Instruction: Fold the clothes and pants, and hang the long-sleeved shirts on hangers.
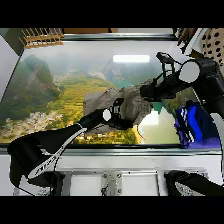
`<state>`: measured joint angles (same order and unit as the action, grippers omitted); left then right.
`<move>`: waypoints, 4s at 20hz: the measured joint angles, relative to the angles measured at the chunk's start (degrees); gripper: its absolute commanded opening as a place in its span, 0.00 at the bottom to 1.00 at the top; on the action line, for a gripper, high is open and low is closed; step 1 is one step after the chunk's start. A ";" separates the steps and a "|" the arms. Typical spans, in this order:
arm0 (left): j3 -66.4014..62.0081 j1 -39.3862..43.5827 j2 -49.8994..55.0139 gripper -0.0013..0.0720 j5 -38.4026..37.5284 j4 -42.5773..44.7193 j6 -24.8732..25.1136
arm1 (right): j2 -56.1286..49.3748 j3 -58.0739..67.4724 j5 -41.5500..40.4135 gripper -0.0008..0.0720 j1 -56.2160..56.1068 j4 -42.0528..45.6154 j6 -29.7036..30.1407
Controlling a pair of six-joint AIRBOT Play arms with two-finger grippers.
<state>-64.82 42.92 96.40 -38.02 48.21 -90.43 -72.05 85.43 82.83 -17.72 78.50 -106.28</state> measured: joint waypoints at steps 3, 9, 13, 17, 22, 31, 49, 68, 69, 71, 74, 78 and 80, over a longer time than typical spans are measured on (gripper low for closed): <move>0.00 -0.04 -1.42 0.02 -0.02 -0.02 -0.17 | 0.70 0.00 0.68 0.05 0.09 0.81 0.33; 0.00 -0.17 -9.94 0.02 -3.32 0.17 2.45 | 4.02 0.00 8.98 0.05 4.26 4.07 4.33; -0.02 -0.17 -10.05 0.02 -1.99 -0.79 3.13 | 5.11 0.00 12.83 0.05 6.54 4.79 6.23; -0.96 0.61 -4.00 0.02 -0.68 -7.39 5.53 | 5.35 0.00 12.74 0.05 6.58 4.70 6.19; -7.61 3.32 4.35 0.02 -2.99 -12.11 8.11 | 5.38 0.00 10.16 0.05 6.58 2.69 4.70; -12.11 2.49 7.76 0.02 -7.58 -13.18 8.94 | 5.14 0.00 6.86 0.05 6.58 -0.04 4.28; -9.07 -26.53 -6.34 0.02 -23.15 12.74 4.35 | -6.54 0.00 -7.04 0.05 -9.11 -9.77 10.99; 8.37 -45.20 -25.40 0.02 -20.83 13.77 5.44 | -11.34 -11.61 -28.39 0.99 -10.58 -18.14 26.84; 9.73 -44.78 -26.82 0.02 -20.41 13.77 5.46 | -10.32 -14.49 -27.39 0.99 -7.02 -18.10 26.77; 12.94 -43.36 -30.08 0.02 -19.65 13.77 5.66 | -9.42 -20.28 -26.21 0.99 0.35 -20.35 26.36; 16.28 -40.98 -33.55 0.02 -18.56 13.73 5.68 | -11.87 -26.36 -25.97 0.99 7.96 -28.74 30.38; 18.51 -38.42 -36.22 0.02 -17.00 13.57 5.64 | -18.58 -29.05 -26.03 0.99 9.27 -42.82 38.38; 18.84 -37.88 -36.54 0.02 -16.63 13.55 5.40 | -21.40 -29.44 -26.73 0.99 7.39 -49.16 41.81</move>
<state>-45.98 5.04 59.86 -54.65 61.76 -85.03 -93.45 55.99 56.10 -10.33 29.34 -64.47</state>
